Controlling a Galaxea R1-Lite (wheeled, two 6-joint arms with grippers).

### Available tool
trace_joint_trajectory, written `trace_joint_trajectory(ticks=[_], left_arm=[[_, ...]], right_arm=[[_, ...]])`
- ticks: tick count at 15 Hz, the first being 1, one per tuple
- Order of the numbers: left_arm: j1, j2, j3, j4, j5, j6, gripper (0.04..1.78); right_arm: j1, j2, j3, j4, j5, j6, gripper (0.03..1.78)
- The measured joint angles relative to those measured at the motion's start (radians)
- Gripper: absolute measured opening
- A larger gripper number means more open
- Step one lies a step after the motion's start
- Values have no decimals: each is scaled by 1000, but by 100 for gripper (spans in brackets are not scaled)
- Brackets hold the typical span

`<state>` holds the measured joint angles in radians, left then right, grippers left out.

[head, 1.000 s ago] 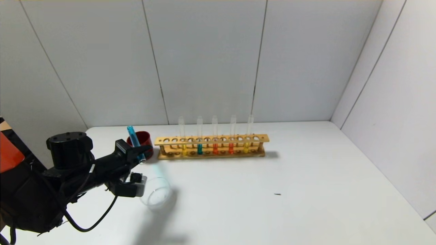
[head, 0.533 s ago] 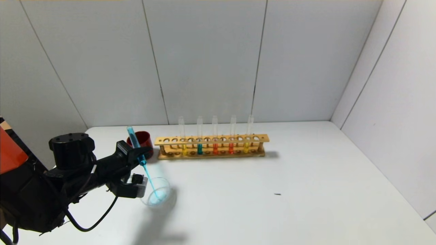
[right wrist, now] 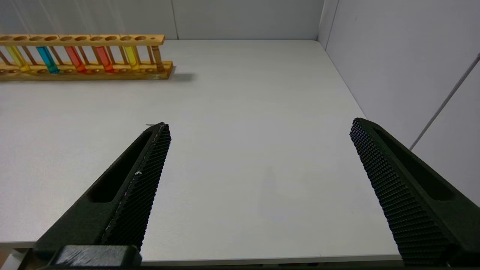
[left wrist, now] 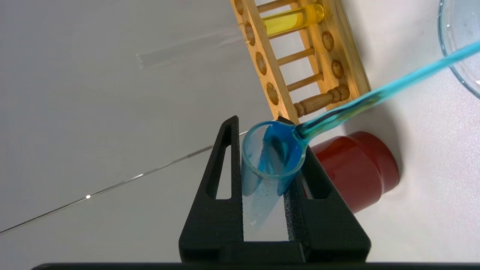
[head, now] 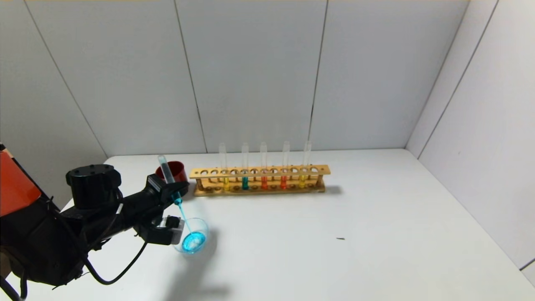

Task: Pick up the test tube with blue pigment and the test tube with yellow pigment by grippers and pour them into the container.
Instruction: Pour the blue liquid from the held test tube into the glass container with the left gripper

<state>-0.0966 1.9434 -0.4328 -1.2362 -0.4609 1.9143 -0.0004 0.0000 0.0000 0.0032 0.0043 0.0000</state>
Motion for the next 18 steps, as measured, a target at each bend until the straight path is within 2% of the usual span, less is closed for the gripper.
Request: trace_joint_trajectory(ticks=[18], left_arm=[[-36, -72, 20, 0, 3, 160, 35]], right_arm=[[0, 0, 0, 0, 0, 0, 175]])
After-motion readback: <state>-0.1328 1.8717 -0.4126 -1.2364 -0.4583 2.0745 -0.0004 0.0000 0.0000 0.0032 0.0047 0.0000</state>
